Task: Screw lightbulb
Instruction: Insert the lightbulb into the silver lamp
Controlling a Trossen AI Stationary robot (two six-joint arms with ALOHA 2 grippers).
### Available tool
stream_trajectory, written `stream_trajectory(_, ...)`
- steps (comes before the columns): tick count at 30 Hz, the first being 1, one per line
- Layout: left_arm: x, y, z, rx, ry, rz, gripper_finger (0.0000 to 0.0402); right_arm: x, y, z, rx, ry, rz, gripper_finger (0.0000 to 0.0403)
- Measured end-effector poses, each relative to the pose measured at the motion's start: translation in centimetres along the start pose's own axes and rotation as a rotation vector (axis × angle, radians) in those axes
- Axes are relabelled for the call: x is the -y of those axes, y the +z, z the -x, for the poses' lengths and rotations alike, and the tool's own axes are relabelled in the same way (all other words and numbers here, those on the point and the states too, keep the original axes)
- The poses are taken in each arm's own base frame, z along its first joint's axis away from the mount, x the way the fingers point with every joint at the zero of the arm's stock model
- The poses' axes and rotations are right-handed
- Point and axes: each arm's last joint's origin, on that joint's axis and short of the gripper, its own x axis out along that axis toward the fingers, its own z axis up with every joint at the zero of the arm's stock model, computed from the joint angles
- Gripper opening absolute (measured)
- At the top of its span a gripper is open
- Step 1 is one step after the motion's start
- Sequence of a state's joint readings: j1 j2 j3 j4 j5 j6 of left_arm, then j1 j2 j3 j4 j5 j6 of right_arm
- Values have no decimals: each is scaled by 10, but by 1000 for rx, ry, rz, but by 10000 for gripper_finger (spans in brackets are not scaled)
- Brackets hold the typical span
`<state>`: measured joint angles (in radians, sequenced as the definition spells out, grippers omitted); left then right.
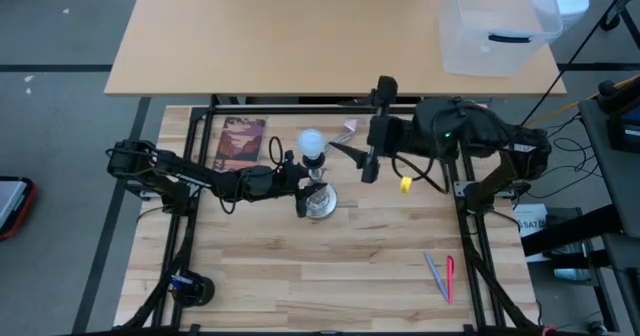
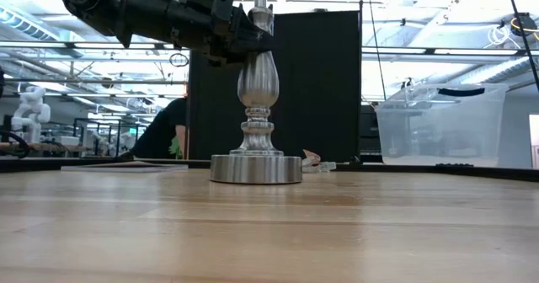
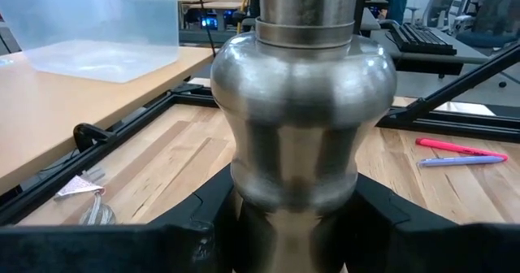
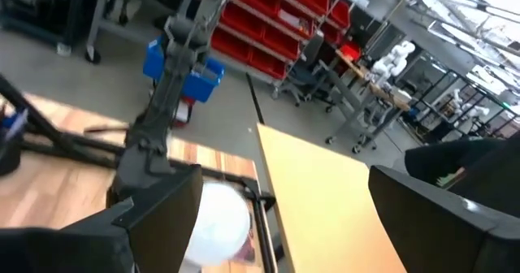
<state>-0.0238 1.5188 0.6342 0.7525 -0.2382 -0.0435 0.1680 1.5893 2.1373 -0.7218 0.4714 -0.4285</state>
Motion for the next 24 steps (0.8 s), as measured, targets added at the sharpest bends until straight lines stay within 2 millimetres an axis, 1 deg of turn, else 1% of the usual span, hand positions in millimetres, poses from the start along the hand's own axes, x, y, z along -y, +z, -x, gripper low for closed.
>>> stream_trajectory(4, 0, 0, 0, 0, -3, -9, 158, -1, -1, 0, -6, 4, 44, 345)
stream_trajectory(8, 1, 0, 0, -3, -21, -15, 158, -2, -6, -2, -56, 7, 36, 345)
stream_trajectory(14, 1, 0, 0, -4, -22, -17, 158, 11, -20, -5, -175, 97, -48, 345)
stream_trajectory(20, 1, 0, 0, -6, -25, -20, 158, 11, -23, -7, -169, 173, -57, 345)
stream_trajectory(24, -2, 0, -1, 0, -60, -20, 158, 12, -23, -7, -167, 176, -46, 345)
